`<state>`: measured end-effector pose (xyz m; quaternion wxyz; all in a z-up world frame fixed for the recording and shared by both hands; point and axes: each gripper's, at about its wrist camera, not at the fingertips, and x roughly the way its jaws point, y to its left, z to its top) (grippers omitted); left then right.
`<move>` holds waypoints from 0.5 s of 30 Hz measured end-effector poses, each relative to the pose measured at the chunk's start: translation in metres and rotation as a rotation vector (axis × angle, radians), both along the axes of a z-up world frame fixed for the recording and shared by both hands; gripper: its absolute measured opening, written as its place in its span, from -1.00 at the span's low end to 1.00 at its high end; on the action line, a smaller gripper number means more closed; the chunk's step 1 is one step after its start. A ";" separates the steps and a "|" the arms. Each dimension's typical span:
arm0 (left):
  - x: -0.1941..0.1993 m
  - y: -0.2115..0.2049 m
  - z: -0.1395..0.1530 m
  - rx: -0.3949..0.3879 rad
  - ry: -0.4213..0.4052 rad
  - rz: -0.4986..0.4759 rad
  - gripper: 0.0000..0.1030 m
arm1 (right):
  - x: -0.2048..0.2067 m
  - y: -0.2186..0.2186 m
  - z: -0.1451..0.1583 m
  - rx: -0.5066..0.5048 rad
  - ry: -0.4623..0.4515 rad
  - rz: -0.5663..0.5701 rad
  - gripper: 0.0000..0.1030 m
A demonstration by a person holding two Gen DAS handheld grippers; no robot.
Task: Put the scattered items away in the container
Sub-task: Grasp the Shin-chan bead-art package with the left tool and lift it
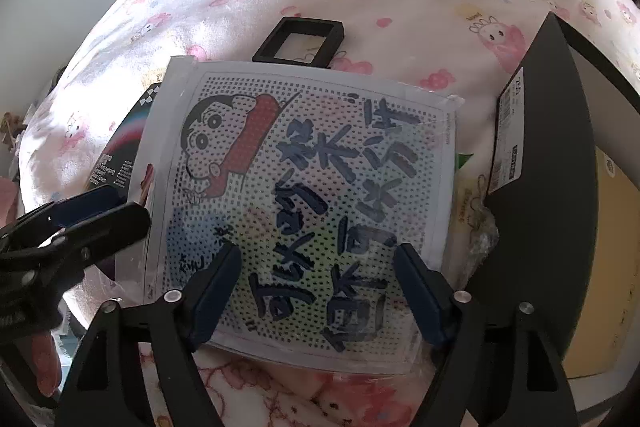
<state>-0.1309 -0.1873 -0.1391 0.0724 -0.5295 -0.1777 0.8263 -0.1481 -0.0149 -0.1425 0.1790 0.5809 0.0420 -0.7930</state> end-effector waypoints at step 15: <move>-0.015 -0.002 -0.013 0.028 -0.068 0.029 -0.59 | 0.011 -0.007 0.020 -0.104 -0.013 0.030 0.45</move>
